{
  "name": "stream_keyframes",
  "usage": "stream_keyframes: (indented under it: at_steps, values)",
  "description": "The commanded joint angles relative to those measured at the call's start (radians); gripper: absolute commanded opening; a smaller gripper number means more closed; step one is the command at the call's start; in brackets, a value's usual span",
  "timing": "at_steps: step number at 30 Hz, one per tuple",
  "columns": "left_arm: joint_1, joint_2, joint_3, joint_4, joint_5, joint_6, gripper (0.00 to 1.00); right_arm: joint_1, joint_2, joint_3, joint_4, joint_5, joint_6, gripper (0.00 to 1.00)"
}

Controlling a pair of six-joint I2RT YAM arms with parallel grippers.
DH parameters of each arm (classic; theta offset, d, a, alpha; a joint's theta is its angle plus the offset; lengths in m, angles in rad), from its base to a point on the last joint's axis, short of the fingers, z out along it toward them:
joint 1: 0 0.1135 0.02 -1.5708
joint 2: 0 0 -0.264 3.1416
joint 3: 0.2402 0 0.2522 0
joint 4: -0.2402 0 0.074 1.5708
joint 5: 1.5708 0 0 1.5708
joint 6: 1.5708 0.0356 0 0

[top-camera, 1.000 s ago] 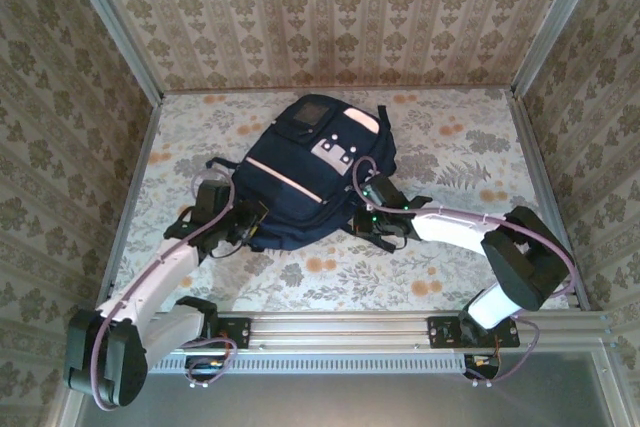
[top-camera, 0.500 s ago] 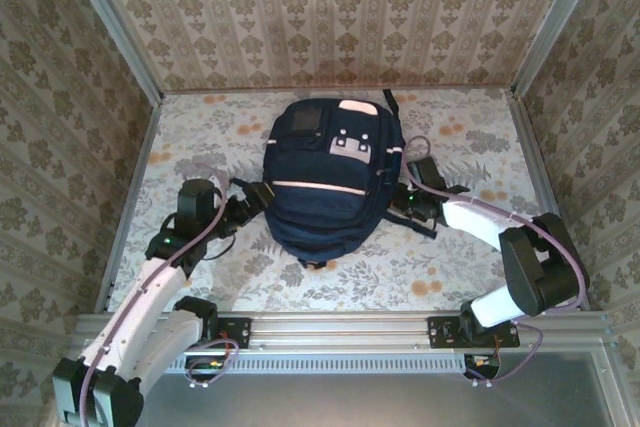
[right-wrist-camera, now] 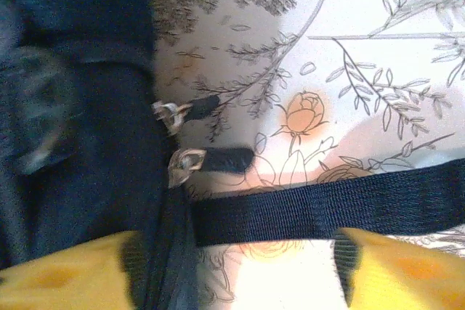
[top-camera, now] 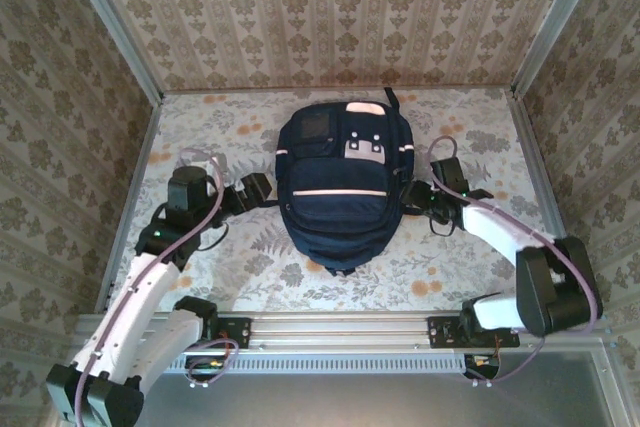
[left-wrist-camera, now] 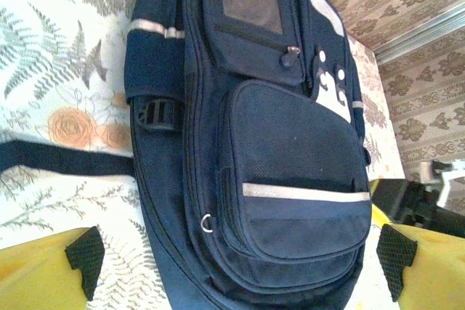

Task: Pack books, pencil case, and school supplies into a backpack

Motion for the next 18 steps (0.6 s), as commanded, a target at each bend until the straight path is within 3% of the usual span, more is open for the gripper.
stream_keyframes:
  at_steps: [1,4,6,8,10,13,16,18]
  values:
    - [0.005,0.000,0.070,0.004,-0.028,0.121,1.00,0.021,-0.163,-0.009,-0.060,0.080,-0.106,1.00]
    - [0.003,0.021,0.148,-0.030,-0.110,0.194,1.00,0.146,-0.355,-0.001,-0.070,0.255,-0.230,1.00]
    - [0.004,0.034,0.183,-0.005,-0.143,0.247,1.00,0.208,-0.468,-0.015,-0.019,0.297,-0.240,1.00]
    - [0.001,0.045,0.179,0.071,-0.146,0.363,1.00,0.215,-0.560,-0.035,0.048,0.303,-0.233,1.00]
    - [0.002,0.056,0.133,0.198,-0.145,0.548,1.00,0.215,-0.630,-0.046,0.084,0.428,-0.198,1.00]
    - [0.003,0.058,0.026,0.397,-0.232,0.656,1.00,0.200,-0.670,-0.106,0.224,0.636,-0.113,1.00]
    - [0.007,0.073,-0.098,0.532,-0.344,0.734,1.00,0.165,-0.656,-0.228,0.529,0.571,-0.145,1.00]
    - [0.026,0.097,-0.207,0.667,-0.452,0.759,1.00,0.163,-0.627,-0.255,0.638,0.477,-0.308,0.99]
